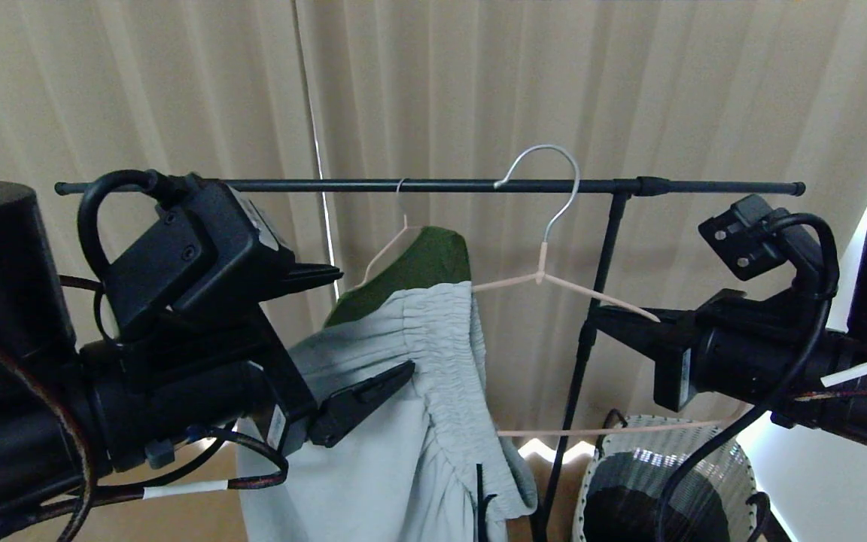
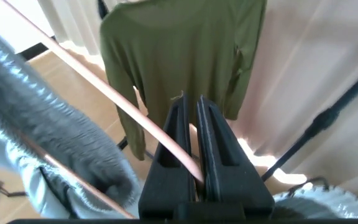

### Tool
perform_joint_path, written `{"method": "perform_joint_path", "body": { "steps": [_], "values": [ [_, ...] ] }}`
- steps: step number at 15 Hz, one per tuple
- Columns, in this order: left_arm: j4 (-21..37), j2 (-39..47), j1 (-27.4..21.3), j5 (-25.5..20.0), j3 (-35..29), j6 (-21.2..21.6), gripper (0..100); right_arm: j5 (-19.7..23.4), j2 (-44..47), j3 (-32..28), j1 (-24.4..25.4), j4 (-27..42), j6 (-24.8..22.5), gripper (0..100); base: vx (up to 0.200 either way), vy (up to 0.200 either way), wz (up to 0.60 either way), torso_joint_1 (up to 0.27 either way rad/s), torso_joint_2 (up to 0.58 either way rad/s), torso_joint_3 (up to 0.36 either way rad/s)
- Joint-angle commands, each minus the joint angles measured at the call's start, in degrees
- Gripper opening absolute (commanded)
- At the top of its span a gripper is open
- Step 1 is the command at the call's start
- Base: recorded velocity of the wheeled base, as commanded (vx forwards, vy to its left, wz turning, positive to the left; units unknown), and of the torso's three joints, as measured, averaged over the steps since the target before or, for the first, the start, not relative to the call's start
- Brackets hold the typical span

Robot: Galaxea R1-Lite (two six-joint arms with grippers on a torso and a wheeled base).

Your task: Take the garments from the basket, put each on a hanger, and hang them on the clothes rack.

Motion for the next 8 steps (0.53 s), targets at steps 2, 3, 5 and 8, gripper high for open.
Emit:
{"method": "perform_joint_path", "body": {
  "steps": [2,3,5,8],
  "values": [
    [-0.1,2.01,0.34,-0.49,-0.59,0.55,100,0.79,0.12,-0.15,0.12,-0.08,-1.35,0,0.0,0.0,0.0,0.0,0.0,0.0],
    [-0.19,2.27,0.34,-0.49,-0.94,1.35,100,1.06,0.12,-0.06,0.38,-0.08,-1.44,0,0.0,0.0,0.0,0.0,0.0,0.0],
    [-0.19,3.59,0.34,-0.49,-1.73,2.05,100,2.55,-0.06,-0.15,0.73,-0.08,-2.93,0,0.0,0.0,0.0,0.0,0.0,0.0],
    [-0.28,4.82,0.34,-0.49,-2.17,2.14,100,2.73,-0.23,-0.06,2.4,-0.08,-3.28,0,0.0,0.0,0.0,0.0,0.0,0.0]
  ]
}}
